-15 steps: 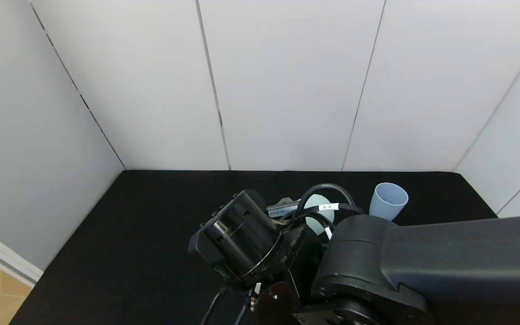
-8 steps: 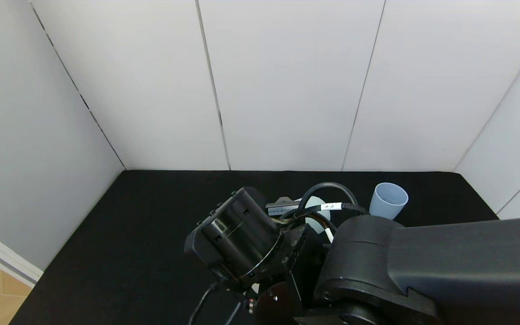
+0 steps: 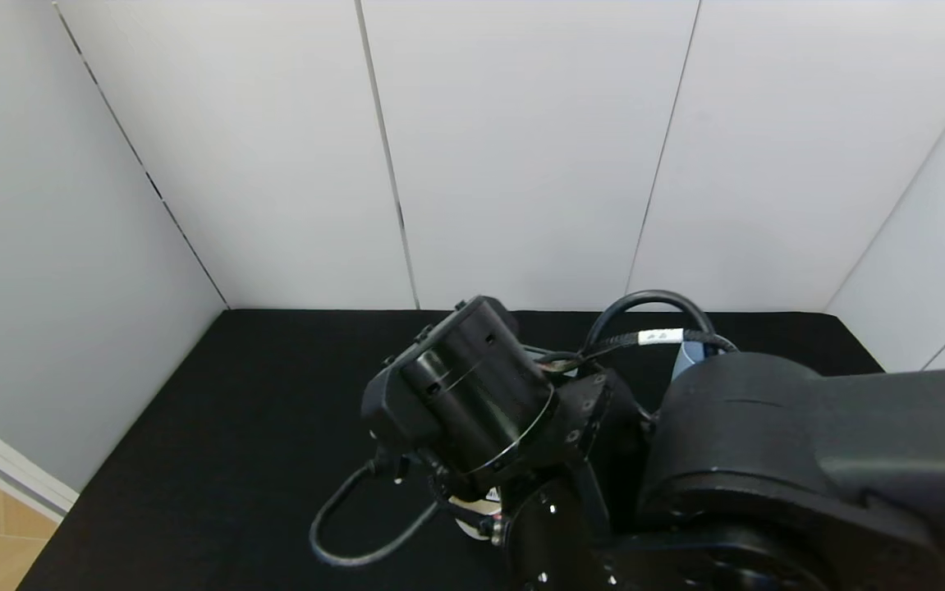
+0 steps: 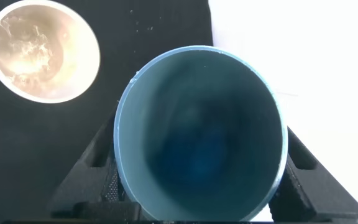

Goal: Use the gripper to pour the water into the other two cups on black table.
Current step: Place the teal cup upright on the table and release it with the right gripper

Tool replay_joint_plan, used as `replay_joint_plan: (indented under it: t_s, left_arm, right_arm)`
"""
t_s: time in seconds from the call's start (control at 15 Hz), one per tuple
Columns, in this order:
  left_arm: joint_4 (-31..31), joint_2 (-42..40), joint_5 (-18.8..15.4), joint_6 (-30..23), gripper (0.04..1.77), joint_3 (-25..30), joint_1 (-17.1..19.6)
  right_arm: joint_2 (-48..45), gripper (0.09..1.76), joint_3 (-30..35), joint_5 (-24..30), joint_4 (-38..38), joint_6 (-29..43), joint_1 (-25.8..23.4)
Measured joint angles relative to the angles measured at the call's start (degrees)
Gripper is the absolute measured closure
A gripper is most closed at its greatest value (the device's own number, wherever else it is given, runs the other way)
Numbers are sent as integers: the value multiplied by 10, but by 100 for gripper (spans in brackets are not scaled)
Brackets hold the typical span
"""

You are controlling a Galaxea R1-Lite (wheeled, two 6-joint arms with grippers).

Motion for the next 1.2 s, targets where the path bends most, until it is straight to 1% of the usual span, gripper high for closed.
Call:
replay_joint_plan:
  t_s: [0.13,0.2,0.33,0.47,0.67,0.87,0.93,1.0,1.2]
  left_arm:
    - [0,0,0,0,9,0,0]
    - [0,0,0,0,9,0,0]
    - [0,0,0,0,9,0,0]
    - [0,0,0,0,9,0,0]
    - [0,0,0,0,9,0,1]
    - [0,0,0,0,9,0,1]
    - [0,0,0,0,9,0,1]
    - [0,0,0,0,9,0,1]
    - [0,0,0,0,9,0,1]
  right_arm:
    - [-28,62,10,35,2,58,-13]
    - [-43,62,18,40,2,86,-19]
    - [-78,62,39,47,0,120,-32]
    - [-115,62,58,77,-3,155,-49]
    - [-170,62,76,113,-5,224,-88]
    - [-232,62,122,181,-17,255,-143]
    - [-254,62,152,203,-38,260,-166]
    - [-272,62,182,222,-76,262,-187]
    - [-314,62,294,289,-223,265,-253]
